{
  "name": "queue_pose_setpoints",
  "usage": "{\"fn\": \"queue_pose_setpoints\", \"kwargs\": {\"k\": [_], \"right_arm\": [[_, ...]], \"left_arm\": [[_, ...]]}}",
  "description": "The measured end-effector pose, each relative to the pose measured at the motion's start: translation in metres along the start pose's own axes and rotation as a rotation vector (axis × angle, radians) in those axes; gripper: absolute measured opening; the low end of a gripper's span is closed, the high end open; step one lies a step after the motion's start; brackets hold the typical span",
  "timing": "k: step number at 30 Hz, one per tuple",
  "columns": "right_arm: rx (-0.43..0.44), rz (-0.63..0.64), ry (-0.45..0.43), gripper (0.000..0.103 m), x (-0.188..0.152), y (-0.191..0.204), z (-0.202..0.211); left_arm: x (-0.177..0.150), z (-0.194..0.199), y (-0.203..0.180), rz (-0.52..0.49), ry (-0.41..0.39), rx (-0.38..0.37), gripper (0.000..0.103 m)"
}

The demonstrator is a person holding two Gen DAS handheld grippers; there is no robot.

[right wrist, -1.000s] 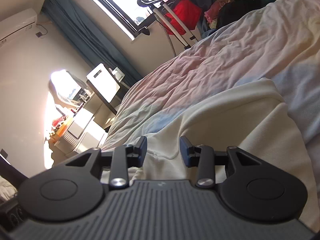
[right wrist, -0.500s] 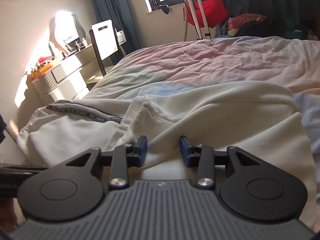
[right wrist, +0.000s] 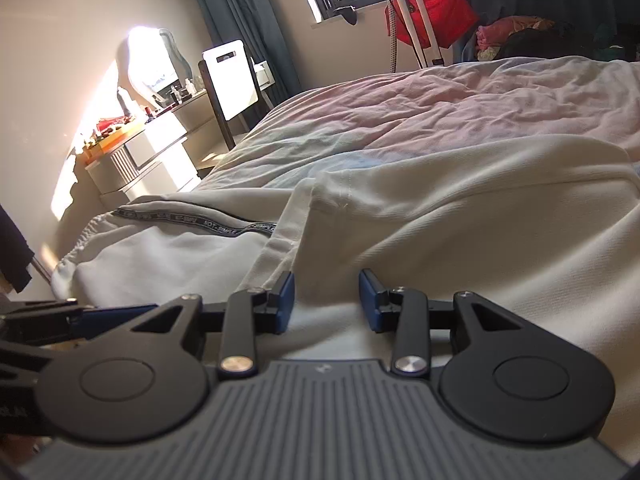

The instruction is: Fold clothes

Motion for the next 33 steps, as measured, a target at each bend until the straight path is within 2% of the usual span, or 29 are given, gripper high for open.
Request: {"fn": "queue_pose_setpoints", "kwargs": {"k": [6,8,10,13,17,19,20,21,22,25,28,31,33], "right_arm": [[-0.062,-0.002,-0.082,0.039,0.007,0.008,0.062],[-0.092,0.029,-0.121,0.04,0.011,0.014,0.088],[-0.119,0.051,-0.161,0.04,0.013,0.02,0.114],[-0.159,0.023,-0.213,0.04,0.011,0.024,0.148],[-0.217,0.002,-0.284,0.042,-0.002,0.027,0.187],[-0.242,-0.004,-0.292,0.064,-0.008,0.024,0.195],[-0.243,-0.01,-0.292,0.086,-0.009,0.022,0.196],[-0.245,-0.017,-0.291,0.102,-0.009,0.02,0.196],[-0.247,-0.023,-0.29,0.103,-0.01,0.019,0.196],[-0.251,-0.041,-0.287,0.103,-0.01,0.014,0.195],[-0.256,-0.06,-0.284,0.103,-0.011,0.01,0.194],[-0.261,-0.078,-0.281,0.103,-0.012,0.005,0.193],[-0.264,-0.091,-0.28,0.103,-0.013,0.002,0.192]], "left_arm": [[0.0,0.027,-0.006,-0.028,-0.055,0.036,0.063],[0.002,0.037,-0.008,-0.034,-0.073,0.053,0.069],[0.003,0.048,-0.01,-0.046,-0.107,0.072,0.085],[0.002,0.066,-0.017,-0.082,-0.161,0.1,0.093],[-0.008,0.081,-0.022,-0.108,-0.191,0.143,0.102],[-0.01,0.084,-0.023,-0.12,-0.196,0.164,0.103],[-0.01,0.085,-0.021,-0.108,-0.197,0.162,0.103],[-0.01,0.086,-0.02,-0.096,-0.198,0.16,0.103],[-0.009,0.087,-0.017,-0.08,-0.199,0.156,0.103],[-0.005,0.083,0.002,0.042,-0.179,0.122,0.103],[-0.005,0.073,0.045,0.258,-0.124,0.12,0.103],[-0.011,0.07,0.102,0.504,-0.052,0.163,0.103],[-0.017,0.077,0.14,0.647,-0.025,0.227,0.103]]}}
Point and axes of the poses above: each gripper's, at about its wrist camera, not at the fingertips, and z roughly against the way its jaws point, y to its left, x to its top, the point moved 8 cm from there along -z, roughly the way its jaws point, and after that the axes turned 1 degree about y, right-handed, at the moved point
